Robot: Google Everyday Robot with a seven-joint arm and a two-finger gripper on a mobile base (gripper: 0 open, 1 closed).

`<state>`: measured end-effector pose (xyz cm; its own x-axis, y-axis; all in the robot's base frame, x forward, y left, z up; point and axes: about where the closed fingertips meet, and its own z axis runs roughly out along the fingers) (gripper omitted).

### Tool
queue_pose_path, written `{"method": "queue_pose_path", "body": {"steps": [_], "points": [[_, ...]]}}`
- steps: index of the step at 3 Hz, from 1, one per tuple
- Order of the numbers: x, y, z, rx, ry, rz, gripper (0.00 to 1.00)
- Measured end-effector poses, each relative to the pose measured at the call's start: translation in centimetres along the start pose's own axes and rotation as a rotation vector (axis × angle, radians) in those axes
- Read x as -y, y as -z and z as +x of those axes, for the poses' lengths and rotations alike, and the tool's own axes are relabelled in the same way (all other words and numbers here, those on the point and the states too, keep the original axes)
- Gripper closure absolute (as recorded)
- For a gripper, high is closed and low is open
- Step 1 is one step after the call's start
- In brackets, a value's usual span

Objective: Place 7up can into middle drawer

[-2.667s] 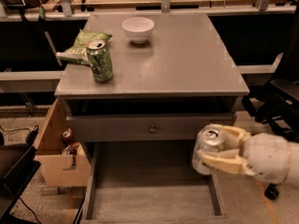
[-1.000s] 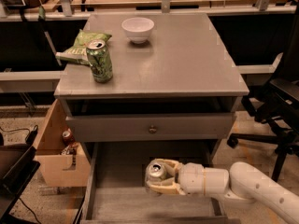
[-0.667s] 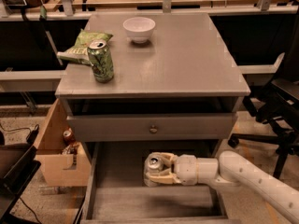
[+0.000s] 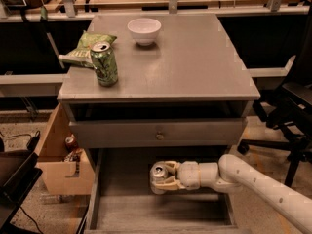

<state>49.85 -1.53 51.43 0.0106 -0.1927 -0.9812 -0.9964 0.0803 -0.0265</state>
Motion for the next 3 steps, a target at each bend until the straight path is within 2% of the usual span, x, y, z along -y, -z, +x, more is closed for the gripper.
{"method": "queue_pose_path", "body": {"steps": [1, 2, 3], "points": [[-0.6, -0.9, 2.3, -0.006, -0.011, -0.011, 1.0], [-1.1, -2.1, 4.5, 0.016, -0.039, -0.03, 1.0], [-1.3, -2.8, 6.3, 0.026, -0.073, -0.027, 1.0]]}}
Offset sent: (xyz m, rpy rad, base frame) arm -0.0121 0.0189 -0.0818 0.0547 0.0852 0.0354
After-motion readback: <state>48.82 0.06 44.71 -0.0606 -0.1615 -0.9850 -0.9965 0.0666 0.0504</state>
